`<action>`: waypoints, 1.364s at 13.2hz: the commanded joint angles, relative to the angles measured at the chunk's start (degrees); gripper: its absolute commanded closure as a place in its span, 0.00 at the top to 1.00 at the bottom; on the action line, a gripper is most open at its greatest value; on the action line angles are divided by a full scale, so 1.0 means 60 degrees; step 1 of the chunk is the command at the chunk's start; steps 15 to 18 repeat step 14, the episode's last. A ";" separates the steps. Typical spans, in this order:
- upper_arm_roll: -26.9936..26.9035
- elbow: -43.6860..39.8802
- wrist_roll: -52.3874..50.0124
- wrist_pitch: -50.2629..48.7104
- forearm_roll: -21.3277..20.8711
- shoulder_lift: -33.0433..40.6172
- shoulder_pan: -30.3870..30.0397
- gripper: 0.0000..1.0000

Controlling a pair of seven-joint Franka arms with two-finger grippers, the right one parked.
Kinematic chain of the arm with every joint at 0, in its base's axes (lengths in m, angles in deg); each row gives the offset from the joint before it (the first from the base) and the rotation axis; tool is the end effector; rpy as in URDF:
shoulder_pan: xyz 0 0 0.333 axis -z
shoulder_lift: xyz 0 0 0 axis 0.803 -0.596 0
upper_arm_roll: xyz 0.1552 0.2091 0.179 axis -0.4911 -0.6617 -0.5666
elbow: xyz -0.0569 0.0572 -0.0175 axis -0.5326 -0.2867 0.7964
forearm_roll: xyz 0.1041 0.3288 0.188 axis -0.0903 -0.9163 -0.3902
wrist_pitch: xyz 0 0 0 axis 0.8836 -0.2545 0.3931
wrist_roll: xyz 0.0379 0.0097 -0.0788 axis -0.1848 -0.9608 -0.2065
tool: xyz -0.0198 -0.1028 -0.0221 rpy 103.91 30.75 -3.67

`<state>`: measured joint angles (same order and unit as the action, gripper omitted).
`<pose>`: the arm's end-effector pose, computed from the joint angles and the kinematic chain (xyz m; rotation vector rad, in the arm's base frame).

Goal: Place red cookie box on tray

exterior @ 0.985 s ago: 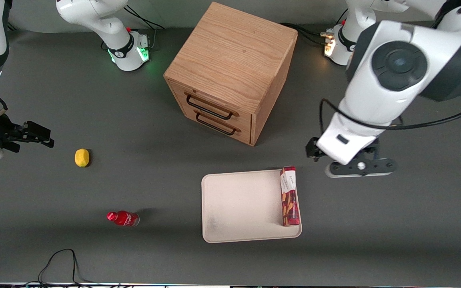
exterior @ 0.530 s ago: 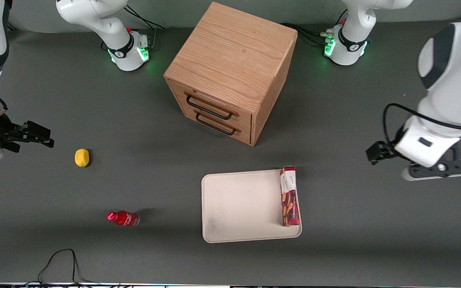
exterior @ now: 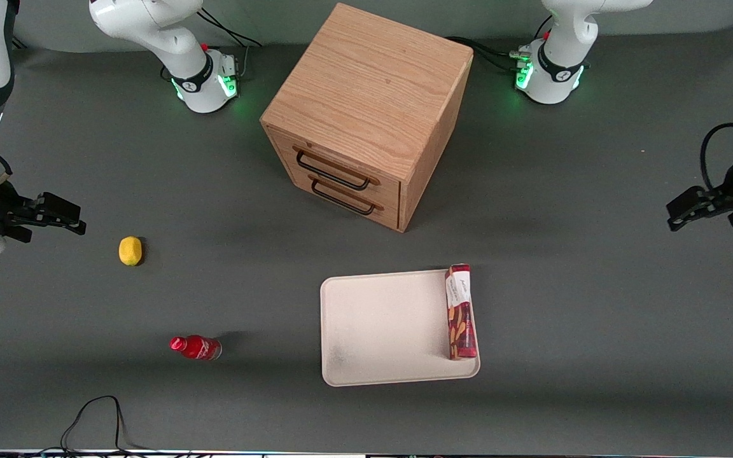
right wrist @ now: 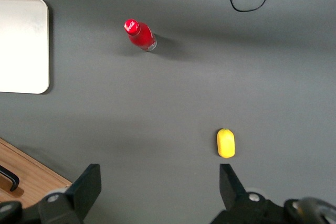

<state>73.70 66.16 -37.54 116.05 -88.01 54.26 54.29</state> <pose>0.5810 0.0095 0.5891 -3.0873 -0.0744 -0.1955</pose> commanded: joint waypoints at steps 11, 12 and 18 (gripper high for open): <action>0.0089 -0.0947 -0.0131 -0.2407 0.0316 0.0556 0.0250 1.00; 0.0089 -0.0947 -0.0218 -0.2452 0.0316 0.0555 0.0265 1.00; 0.0089 -0.0976 -0.0380 -0.2511 0.0331 0.0541 0.0295 1.00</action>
